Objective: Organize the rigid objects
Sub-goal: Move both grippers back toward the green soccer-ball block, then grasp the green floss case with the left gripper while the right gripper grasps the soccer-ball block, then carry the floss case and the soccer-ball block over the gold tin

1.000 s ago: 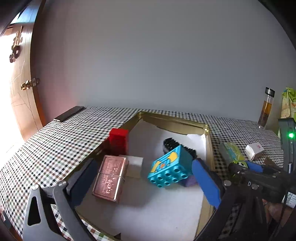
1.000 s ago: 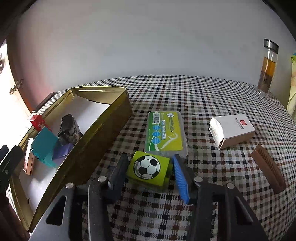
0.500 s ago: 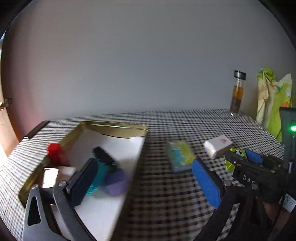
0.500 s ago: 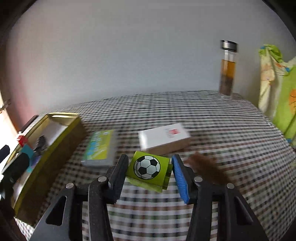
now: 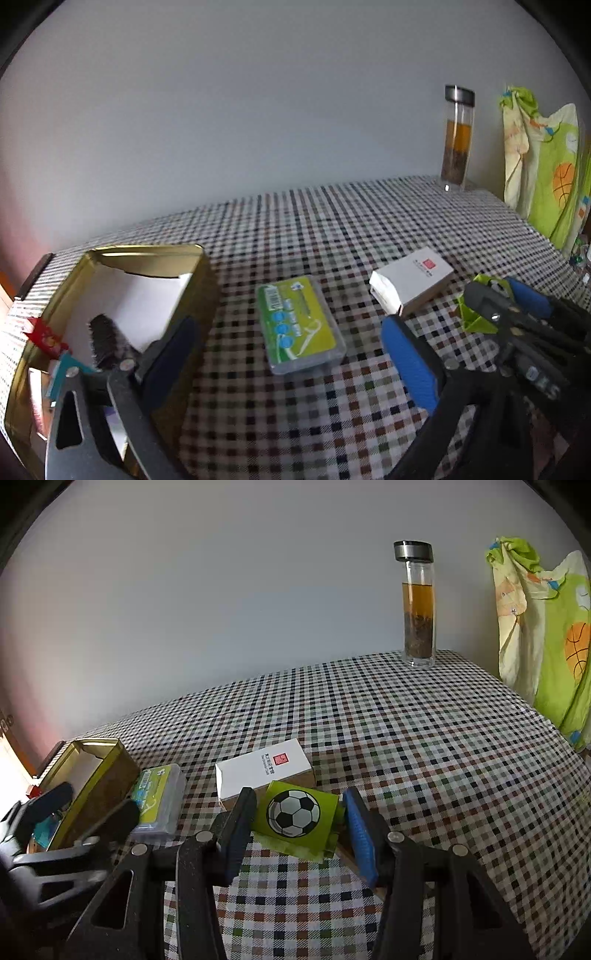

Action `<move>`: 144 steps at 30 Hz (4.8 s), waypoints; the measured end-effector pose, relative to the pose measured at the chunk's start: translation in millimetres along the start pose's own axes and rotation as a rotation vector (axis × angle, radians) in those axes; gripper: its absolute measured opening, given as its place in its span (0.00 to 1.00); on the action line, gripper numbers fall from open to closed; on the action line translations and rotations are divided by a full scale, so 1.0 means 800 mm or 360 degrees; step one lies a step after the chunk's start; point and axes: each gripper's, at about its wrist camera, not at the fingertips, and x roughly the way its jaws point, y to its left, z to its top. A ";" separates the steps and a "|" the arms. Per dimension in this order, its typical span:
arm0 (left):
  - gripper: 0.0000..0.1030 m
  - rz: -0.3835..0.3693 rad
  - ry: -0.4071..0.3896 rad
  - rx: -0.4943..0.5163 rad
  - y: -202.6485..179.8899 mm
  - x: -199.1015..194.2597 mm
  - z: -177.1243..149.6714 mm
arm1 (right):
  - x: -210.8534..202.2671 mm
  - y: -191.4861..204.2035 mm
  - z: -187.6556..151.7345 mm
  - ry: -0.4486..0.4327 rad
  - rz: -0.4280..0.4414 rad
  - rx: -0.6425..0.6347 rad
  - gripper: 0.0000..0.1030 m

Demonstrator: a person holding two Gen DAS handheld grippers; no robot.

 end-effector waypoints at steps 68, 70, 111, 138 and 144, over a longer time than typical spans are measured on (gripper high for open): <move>0.53 -0.0051 -0.0320 -0.0068 0.032 -0.073 -0.035 | -0.059 0.039 -0.023 -0.0395 -0.0011 -0.0191 0.50; 0.53 -0.0057 -0.0320 -0.0078 0.034 -0.074 -0.036 | -0.062 0.040 -0.024 -0.0416 -0.0017 -0.0196 0.50; 0.53 0.0056 -0.0578 -0.0201 0.079 -0.146 -0.077 | -0.103 0.099 -0.060 -0.0541 0.0165 -0.0311 0.50; 0.53 0.0140 -0.0560 -0.0298 0.137 -0.163 -0.099 | -0.100 0.150 -0.071 -0.0507 0.0350 -0.0417 0.50; 0.53 0.0151 -0.0558 -0.0337 0.154 -0.169 -0.102 | -0.097 0.159 -0.072 -0.0487 0.0382 -0.0430 0.50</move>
